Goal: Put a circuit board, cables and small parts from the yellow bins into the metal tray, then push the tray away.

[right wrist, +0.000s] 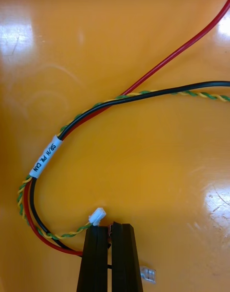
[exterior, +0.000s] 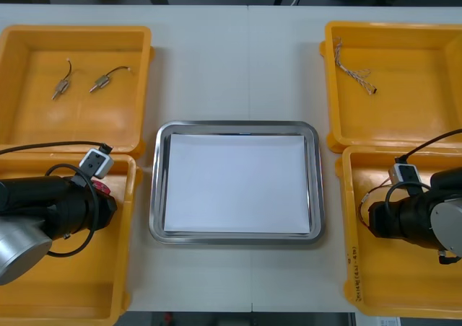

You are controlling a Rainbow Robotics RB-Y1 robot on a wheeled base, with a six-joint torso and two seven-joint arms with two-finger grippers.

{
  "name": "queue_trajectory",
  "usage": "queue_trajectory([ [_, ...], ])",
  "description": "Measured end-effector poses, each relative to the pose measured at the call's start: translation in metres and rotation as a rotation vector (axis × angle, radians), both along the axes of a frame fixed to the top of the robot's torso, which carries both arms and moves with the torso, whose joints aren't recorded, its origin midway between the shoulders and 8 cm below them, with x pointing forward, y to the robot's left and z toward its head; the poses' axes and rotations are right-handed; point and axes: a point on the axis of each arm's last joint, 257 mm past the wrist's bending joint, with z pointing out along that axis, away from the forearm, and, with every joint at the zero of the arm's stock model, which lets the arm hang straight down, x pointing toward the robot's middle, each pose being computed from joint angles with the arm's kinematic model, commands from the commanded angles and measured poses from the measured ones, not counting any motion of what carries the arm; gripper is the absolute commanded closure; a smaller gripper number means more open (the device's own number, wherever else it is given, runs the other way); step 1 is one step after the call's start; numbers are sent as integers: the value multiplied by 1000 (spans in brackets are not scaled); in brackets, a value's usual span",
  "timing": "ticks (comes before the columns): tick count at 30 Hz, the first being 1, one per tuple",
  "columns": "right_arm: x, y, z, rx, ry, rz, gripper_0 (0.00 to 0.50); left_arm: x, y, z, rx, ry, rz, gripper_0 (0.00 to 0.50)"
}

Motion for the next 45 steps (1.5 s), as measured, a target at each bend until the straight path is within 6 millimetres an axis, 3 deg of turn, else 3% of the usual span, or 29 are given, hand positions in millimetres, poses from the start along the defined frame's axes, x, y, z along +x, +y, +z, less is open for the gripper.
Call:
queue_trajectory([
  [11,2,-14,10,5,-8,-7,500,-2,-3,-1,-24,3,-4,500],
  [16,-3,-25,16,9,13,-25,500,-10,8,-3,-27,20,12,500],
  [32,-13,-64,53,-60,15,-63,500,-52,47,-6,-27,53,51,500],
  [45,-16,-93,67,-94,3,-101,500,-81,55,-21,-65,58,55,500],
])
